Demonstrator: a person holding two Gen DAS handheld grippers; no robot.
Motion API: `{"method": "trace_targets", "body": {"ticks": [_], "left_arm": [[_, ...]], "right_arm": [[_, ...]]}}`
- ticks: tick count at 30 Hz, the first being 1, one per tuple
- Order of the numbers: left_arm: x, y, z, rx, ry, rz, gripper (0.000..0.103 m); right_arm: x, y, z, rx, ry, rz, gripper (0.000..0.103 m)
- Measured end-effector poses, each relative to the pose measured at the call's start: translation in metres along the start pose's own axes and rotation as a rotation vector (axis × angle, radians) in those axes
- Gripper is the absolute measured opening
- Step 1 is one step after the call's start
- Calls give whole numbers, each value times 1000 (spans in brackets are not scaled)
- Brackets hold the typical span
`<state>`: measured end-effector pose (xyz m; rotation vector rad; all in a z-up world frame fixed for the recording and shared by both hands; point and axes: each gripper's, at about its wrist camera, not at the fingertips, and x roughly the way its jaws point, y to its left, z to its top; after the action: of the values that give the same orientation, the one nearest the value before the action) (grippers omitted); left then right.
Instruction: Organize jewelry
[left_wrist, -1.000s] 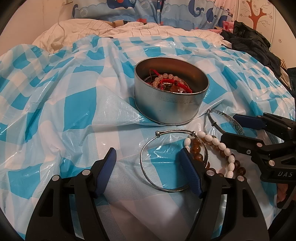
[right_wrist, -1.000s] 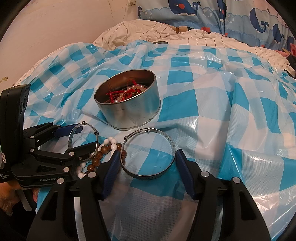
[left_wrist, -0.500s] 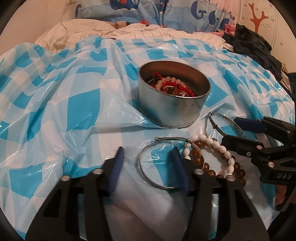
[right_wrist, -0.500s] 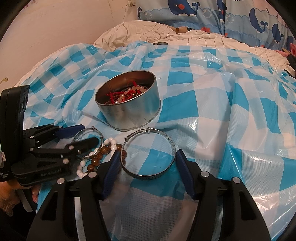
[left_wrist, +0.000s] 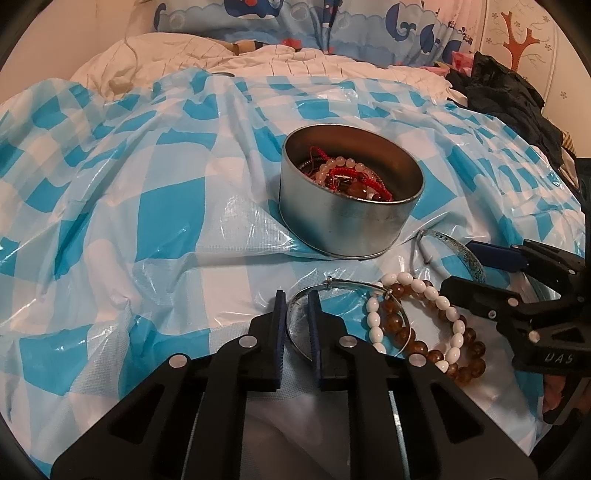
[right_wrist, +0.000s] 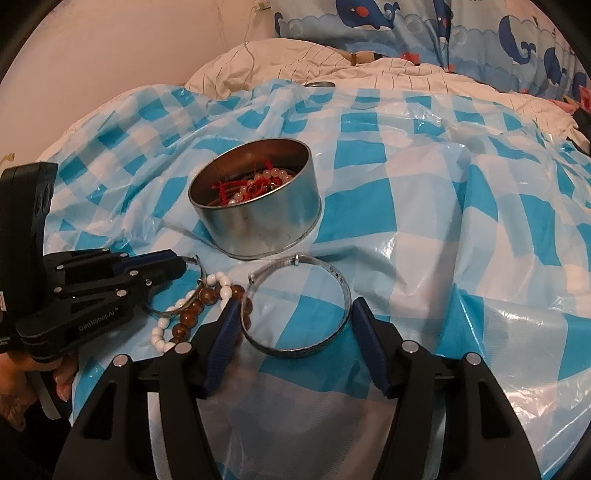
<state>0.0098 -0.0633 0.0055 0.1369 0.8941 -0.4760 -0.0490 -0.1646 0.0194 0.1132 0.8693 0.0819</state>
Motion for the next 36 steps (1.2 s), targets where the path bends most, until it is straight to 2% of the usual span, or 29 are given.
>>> {"method": "trace_targets", "body": {"ticks": [3, 5, 6, 8, 13, 20, 24, 36], "left_arm": [[1, -3, 0, 7, 4, 13, 18], [1, -2, -1, 9, 4, 13, 18], [1, -3, 0, 10, 4, 13, 18], [1, -5, 0, 14, 3, 6, 11], [-12, -9, 5, 29, -23, -15, 4], [-47, -15, 18, 56, -105, -31, 4], [-57, -12, 30, 41, -145, -26, 4], [-27, -12, 70, -52, -191, -10, 4]], "right_arm": [[1, 1, 0, 1, 0, 1, 62], [1, 1, 0, 2, 0, 2, 60], [1, 1, -1, 2, 0, 2, 60], [0, 2, -1, 1, -7, 3, 59], [-17, 3, 2, 7, -93, -20, 59], [-41, 6, 13, -1, -208, -26, 59], [-47, 14, 20, -33, -240, -20, 59], [-42, 18, 52, -61, -263, 17, 59]]}}
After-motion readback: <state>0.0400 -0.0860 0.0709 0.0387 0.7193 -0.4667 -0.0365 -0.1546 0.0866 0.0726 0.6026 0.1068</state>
